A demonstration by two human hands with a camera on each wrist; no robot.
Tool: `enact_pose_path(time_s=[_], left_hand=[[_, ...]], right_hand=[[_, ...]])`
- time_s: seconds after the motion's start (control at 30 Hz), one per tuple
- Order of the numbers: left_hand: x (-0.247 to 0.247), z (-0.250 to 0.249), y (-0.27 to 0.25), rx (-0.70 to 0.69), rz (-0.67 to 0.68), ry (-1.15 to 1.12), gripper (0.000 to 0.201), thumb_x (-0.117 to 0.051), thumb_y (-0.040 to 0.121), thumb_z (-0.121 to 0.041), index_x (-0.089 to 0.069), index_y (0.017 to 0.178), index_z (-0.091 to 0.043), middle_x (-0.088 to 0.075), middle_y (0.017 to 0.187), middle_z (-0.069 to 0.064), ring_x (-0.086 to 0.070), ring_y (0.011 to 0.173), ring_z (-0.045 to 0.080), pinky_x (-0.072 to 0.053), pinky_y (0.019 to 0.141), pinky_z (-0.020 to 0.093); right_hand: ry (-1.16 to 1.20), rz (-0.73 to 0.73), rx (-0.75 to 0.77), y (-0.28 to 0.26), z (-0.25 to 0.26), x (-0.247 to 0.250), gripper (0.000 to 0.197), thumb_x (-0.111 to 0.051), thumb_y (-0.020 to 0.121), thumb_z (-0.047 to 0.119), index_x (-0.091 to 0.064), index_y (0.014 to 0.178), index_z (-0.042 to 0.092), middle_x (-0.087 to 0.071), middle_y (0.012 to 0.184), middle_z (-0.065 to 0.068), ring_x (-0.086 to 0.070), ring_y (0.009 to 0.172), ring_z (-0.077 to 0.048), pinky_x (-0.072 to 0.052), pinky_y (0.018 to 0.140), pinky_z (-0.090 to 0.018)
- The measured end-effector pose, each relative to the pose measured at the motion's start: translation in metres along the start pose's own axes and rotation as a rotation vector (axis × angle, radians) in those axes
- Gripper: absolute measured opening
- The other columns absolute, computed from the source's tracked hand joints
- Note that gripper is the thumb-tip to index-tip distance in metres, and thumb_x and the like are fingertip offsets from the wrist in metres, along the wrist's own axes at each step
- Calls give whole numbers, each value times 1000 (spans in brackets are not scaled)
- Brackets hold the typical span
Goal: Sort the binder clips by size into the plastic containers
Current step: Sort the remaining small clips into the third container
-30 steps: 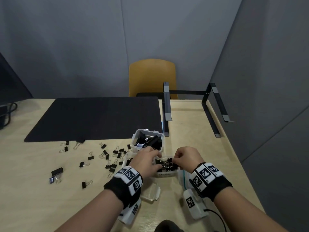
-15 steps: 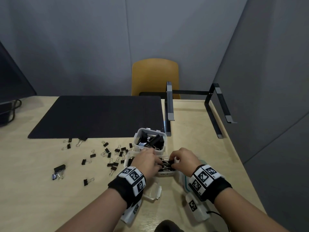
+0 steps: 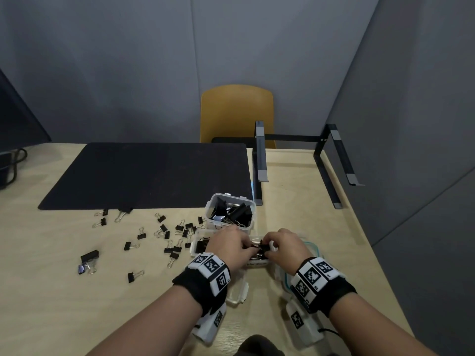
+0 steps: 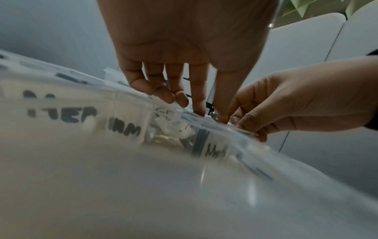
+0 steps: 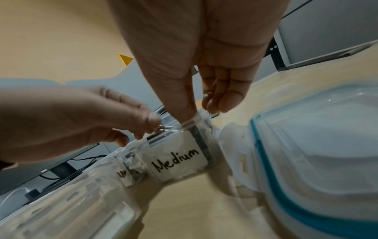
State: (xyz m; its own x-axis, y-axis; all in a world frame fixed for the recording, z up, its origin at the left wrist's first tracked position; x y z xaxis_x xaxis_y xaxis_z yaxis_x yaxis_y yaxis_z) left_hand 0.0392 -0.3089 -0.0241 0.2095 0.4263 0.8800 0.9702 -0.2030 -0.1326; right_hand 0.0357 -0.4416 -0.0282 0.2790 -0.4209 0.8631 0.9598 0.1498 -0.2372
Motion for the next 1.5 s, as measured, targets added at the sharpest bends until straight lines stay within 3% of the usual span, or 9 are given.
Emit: enact_pose_path(time_s=[0.1, 0.23, 0.5, 0.67, 0.8, 0.97, 1.13, 1.27, 1.5], left_hand=[[1, 5, 0, -5, -32, 54, 22, -65, 83, -40, -71, 101, -31, -55, 102, -5, -49, 106, 16, -40, 91, 30], [4, 5, 0, 1, -35, 102, 24, -67, 81, -44, -71, 103, -35, -53, 105, -5, -45, 107, 16, -40, 93, 31], [1, 13, -5, -10, 18, -77, 29, -68, 81, -42, -68, 109, -33, -41, 95, -9, -44, 102, 14, -38, 91, 27], [16, 33, -19, -12, -42, -190, 37, -66, 83, -36, -61, 119, -34, -43, 101, -14, -40, 104, 7, -38, 97, 26], [40, 67, -29, 44, -102, -239, 28, -63, 86, -32, -63, 115, -32, -44, 104, -16, -42, 108, 7, -39, 99, 28], [69, 129, -33, 146, -97, -215, 22, -59, 88, -28, -66, 109, -27, -53, 111, -8, -49, 109, 12, -41, 96, 28], [89, 199, -45, 273, -35, -158, 22, -54, 87, -17, -64, 105, -27, -54, 118, -4, -51, 107, 13, -42, 96, 28], [98, 247, -55, 356, 26, -79, 26, -57, 83, -13, -63, 105, -26, -54, 118, 0, -52, 106, 16, -44, 91, 28], [108, 311, -66, 543, 165, 87, 44, -67, 72, -15, -50, 112, -22, -43, 118, 3, -48, 105, 22, -50, 83, 33]], right_hand=[[3, 4, 4, 1, 1, 1, 24, -65, 81, 19, -67, 105, 22, -45, 89, 3, -43, 82, -12, -30, 70, -22], [-4, 15, -14, 3, 1, -1, 23, -66, 81, 19, -67, 104, 22, -46, 89, 2, -43, 83, -12, -31, 71, -22], [-19, 12, -33, 3, 4, 6, 23, -64, 83, 20, -68, 105, 25, -46, 93, 2, -44, 85, -12, -32, 72, -21], [2, -31, -25, 6, 22, 17, 24, -63, 84, 21, -65, 108, 24, -47, 96, 3, -47, 83, -12, -34, 72, -20], [51, -48, 58, 12, 63, 15, 21, -62, 84, 21, -65, 105, 22, -51, 92, 3, -49, 81, -12, -36, 70, -20], [131, 7, 129, 23, 120, -7, 17, -63, 82, 20, -67, 99, 21, -52, 86, 6, -52, 80, -12, -38, 66, -17], [103, 112, 202, 33, 178, -39, 20, -61, 85, 23, -66, 104, 21, -54, 91, 6, -56, 88, -14, -48, 81, -28], [80, 162, 199, 49, 208, -69, 22, -59, 85, 22, -65, 105, 20, -60, 99, 1, -54, 89, -14, -45, 77, -25], [114, 205, 150, 78, 246, -111, 25, -57, 85, 18, -64, 109, 17, -63, 109, -4, -59, 99, -20, -50, 83, -30]])
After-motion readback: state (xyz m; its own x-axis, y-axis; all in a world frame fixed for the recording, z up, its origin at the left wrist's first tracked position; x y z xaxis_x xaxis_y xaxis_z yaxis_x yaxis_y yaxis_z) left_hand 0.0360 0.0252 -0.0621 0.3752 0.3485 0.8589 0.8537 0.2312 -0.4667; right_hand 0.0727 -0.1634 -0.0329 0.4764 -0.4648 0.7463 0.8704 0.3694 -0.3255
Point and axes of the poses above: each hand's wrist, its own y-axis towards the middle knuckle, its own x-axis out of the back of the hand, z = x × y, the point moved 8 cm from there along y, towards the middle knuckle
